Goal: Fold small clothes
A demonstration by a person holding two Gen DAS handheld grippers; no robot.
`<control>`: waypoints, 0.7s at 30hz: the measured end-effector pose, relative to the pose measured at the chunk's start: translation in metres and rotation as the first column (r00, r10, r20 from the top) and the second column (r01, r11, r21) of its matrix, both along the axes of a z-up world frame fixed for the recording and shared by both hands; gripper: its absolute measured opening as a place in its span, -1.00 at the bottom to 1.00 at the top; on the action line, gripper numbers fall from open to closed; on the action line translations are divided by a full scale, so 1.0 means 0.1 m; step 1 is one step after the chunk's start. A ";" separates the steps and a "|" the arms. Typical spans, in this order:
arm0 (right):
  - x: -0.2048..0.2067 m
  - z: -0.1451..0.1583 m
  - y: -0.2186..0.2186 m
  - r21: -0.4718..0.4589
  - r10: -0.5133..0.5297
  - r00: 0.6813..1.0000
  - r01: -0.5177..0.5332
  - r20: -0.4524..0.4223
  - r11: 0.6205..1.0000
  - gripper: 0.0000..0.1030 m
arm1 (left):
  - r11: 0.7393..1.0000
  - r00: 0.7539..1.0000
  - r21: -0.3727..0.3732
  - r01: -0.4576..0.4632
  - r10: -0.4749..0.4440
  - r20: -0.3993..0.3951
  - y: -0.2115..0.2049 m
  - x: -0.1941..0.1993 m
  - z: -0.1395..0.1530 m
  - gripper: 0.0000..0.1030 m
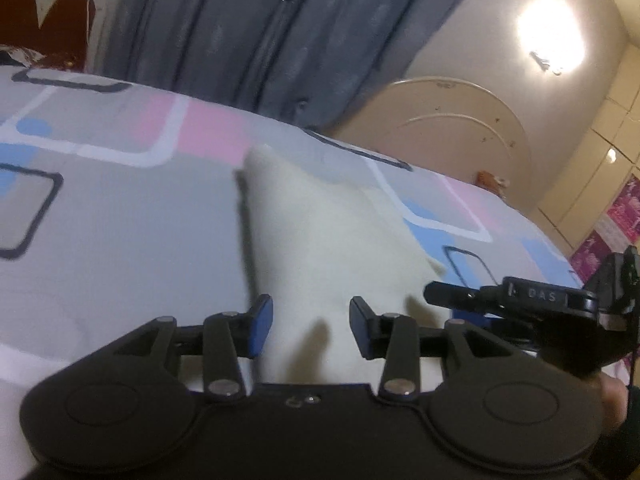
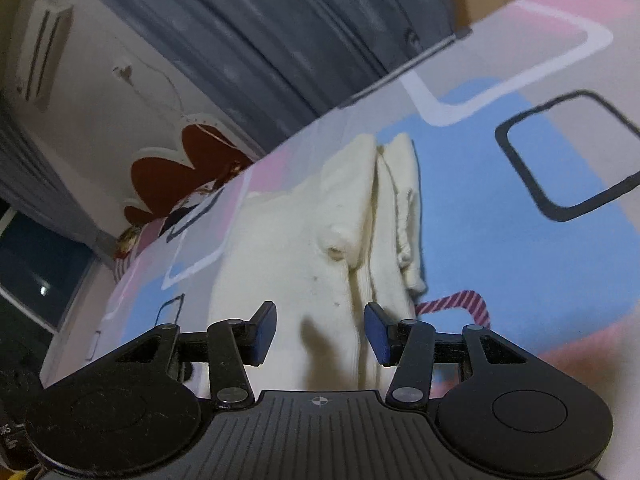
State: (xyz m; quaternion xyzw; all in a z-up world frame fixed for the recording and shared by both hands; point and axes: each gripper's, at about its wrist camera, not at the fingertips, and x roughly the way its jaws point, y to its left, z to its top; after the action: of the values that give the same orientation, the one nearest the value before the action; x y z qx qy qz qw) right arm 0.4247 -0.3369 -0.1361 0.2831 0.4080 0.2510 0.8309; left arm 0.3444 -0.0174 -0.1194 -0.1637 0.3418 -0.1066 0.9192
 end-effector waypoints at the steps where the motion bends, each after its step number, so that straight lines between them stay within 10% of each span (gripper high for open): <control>1: 0.04 -0.01 0.02 -0.006 -0.004 1.000 0.004 0.002 1.000 -0.05 | 1.000 1.000 0.003 -0.005 0.005 -0.002 0.02 0.03 -0.02 -0.23; 10: 0.02 0.16 0.04 -0.111 -0.033 0.990 0.048 0.137 0.993 -0.05 | 1.000 1.000 0.011 -0.022 0.022 -0.010 0.14 0.13 -0.10 -0.23; 19: 0.17 -0.02 0.13 -0.065 -0.012 0.997 0.017 0.080 0.998 -0.05 | 1.000 1.000 -0.009 -0.015 0.015 -0.007 0.11 0.19 -0.10 -0.23; 21: 0.20 -0.01 0.13 -0.063 -0.015 0.997 0.019 0.070 0.998 -0.64 | 1.000 1.000 -0.012 -0.013 0.012 -0.007 0.10 0.20 -0.11 -0.23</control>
State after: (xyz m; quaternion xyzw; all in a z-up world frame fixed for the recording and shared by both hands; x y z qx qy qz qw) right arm 0.4444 -0.3240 -0.1375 0.2511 0.3842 0.2406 0.8553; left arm 0.3642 -0.0079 -0.1308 -0.1718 0.3434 -0.1023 0.9177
